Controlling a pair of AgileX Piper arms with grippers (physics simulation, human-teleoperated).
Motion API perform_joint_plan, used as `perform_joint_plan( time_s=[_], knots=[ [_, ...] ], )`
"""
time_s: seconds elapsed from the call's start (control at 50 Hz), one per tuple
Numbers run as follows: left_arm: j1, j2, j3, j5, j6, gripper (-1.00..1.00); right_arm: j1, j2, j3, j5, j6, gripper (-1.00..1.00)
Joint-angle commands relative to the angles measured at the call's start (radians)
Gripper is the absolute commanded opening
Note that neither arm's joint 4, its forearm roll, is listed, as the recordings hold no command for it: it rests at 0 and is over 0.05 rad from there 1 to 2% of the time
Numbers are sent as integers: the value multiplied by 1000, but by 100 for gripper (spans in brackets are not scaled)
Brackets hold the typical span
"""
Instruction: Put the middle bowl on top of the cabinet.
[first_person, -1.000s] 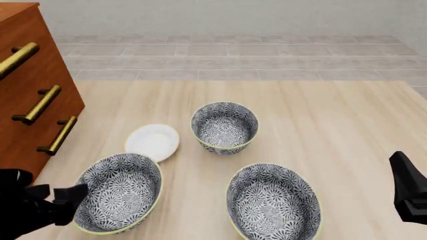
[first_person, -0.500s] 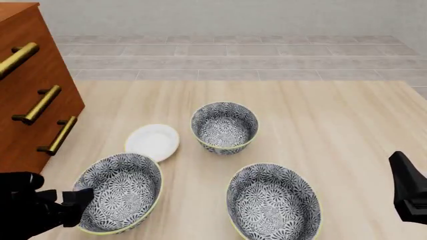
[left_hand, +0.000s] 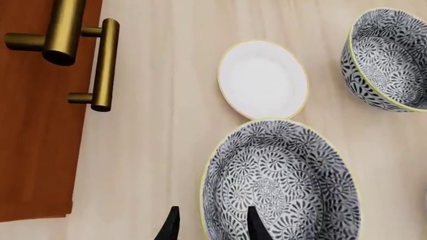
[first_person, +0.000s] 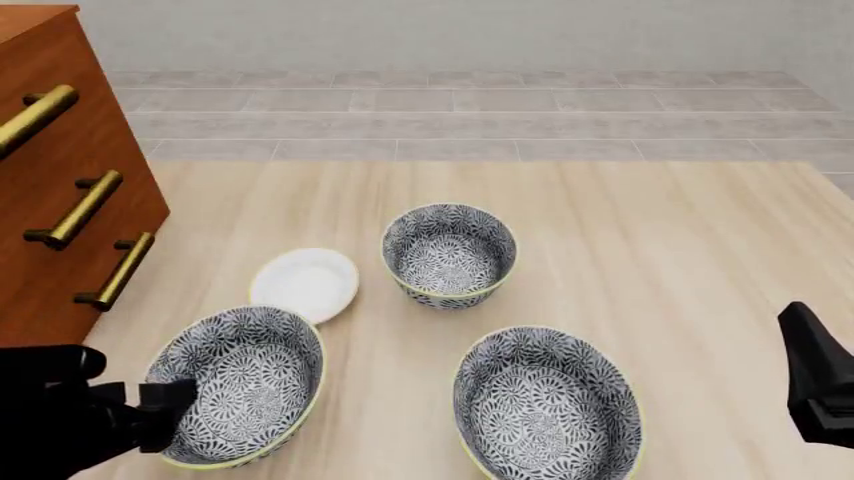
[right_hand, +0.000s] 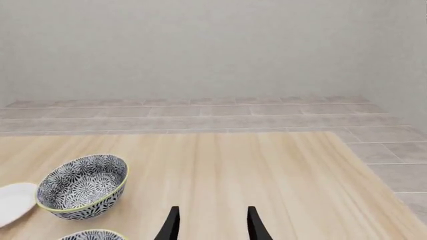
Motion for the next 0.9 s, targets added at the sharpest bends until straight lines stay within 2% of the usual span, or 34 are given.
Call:
perform_joint_plan(
  time_s=[0.02, 0.42, 0.68, 0.7, 0.78, 0.9],
  knots=[
    [3, 57, 16, -62, -2, 100, 2, 10, 1, -9, 1, 100],
    [6, 158, 34, -165, -9, 100, 0, 25, 1, -23, 1, 100],
    [-18, 133, 35, -148, -29, 100, 0, 26, 1, -23, 1, 100],
    [-20, 133, 36, -149, -34, -100, 0, 27, 1, -24, 0, 100],
    [5, 135, 31, -147, -11, -100, 0, 22, 1, -18, 0, 100],
    [4, 114, 25, -129, -22, -100, 0, 18, 1, -14, 0, 100]
  ],
)
